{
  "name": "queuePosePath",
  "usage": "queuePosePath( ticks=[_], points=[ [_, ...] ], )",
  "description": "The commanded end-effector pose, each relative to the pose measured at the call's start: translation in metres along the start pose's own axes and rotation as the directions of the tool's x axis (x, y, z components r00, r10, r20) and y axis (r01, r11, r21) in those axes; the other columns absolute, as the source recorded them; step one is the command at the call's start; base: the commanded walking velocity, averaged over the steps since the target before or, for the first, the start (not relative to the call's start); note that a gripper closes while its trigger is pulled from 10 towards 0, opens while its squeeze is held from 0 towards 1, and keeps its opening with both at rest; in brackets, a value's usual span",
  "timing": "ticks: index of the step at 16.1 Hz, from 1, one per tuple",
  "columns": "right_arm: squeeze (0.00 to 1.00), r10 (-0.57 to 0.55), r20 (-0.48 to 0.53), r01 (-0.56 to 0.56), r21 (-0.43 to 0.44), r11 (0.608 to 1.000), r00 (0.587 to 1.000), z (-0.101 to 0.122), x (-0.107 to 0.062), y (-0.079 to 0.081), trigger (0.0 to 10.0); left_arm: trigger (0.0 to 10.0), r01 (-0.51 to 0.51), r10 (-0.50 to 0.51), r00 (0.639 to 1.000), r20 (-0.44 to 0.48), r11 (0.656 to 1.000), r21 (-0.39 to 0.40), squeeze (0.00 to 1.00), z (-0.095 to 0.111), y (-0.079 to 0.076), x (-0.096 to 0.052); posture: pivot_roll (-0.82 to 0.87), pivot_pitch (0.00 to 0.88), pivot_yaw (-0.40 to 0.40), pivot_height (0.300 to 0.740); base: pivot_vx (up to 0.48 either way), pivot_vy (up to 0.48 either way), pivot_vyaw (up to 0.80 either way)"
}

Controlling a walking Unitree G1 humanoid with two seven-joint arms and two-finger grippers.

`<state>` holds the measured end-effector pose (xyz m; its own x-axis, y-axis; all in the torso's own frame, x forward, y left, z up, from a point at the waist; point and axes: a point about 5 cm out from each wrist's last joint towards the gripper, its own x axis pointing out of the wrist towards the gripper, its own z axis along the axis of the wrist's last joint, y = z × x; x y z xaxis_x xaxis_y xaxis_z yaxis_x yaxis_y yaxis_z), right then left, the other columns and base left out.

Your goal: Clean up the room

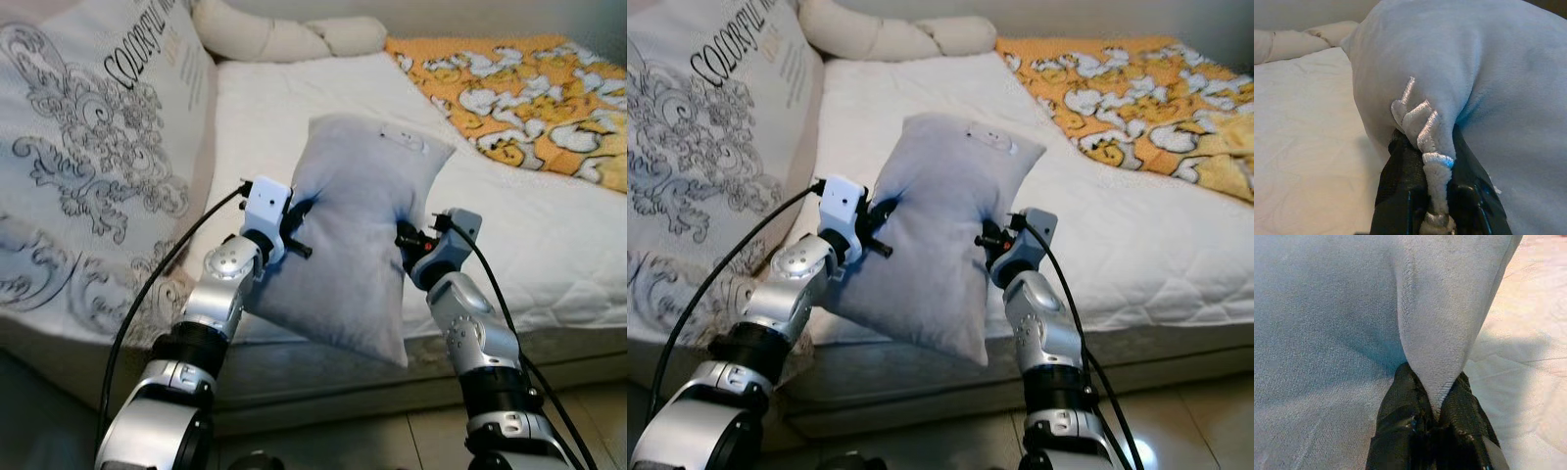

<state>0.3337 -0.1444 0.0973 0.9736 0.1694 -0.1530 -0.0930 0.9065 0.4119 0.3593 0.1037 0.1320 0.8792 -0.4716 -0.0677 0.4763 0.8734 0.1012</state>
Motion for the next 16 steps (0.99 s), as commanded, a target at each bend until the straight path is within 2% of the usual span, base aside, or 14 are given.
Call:
queuePosePath(
  ticks=[1, 4, 13, 15, 16],
  points=[
    [0.00, 0.008, 0.030, -0.006, -0.043, 0.999, 1.000, 0.0093, 0.0029, 0.0023, 10.0, 10.0, -0.025, 0.023, 0.998, 0.054, 0.999, 0.025, 0.00, 0.0143, 0.0058, 0.0027, -0.01, 0.000, 0.012, 0.740, 0.000, 0.000, 0.00],
    [0.00, 0.017, 0.019, -0.016, -0.066, 0.998, 1.000, 0.0065, 0.0035, 0.0043, 10.0, 10.0, -0.034, 0.033, 0.998, 0.048, 0.999, 0.025, 0.00, 0.0132, 0.0068, 0.0024, -0.02, 0.000, 0.014, 0.740, 0.189, 0.000, 0.00],
    [0.00, -0.019, 0.030, 0.021, -0.065, 0.998, 0.999, 0.0076, 0.0047, -0.0010, 10.0, 10.0, -0.042, 0.041, 0.998, 0.043, 0.999, 0.029, 0.00, 0.0137, 0.0088, 0.0041, -0.02, 0.000, 0.025, 0.740, 0.322, 0.000, 0.00],
    [0.00, 0.002, 0.032, 0.001, -0.093, 0.996, 0.999, 0.0085, 0.0050, 0.0012, 10.0, 10.0, -0.044, 0.042, 0.998, 0.044, 0.999, 0.027, 0.00, 0.0140, 0.0088, 0.0045, -0.02, 0.000, 0.025, 0.740, 0.336, 0.000, 0.00],
    [0.00, 0.002, 0.031, 0.000, -0.090, 0.996, 1.000, 0.0081, 0.0052, 0.0012, 10.0, 10.0, -0.045, 0.043, 0.998, 0.044, 0.999, 0.026, 0.00, 0.0140, 0.0088, 0.0047, -0.02, 0.000, 0.023, 0.740, 0.356, 0.000, 0.80]
  ],
)
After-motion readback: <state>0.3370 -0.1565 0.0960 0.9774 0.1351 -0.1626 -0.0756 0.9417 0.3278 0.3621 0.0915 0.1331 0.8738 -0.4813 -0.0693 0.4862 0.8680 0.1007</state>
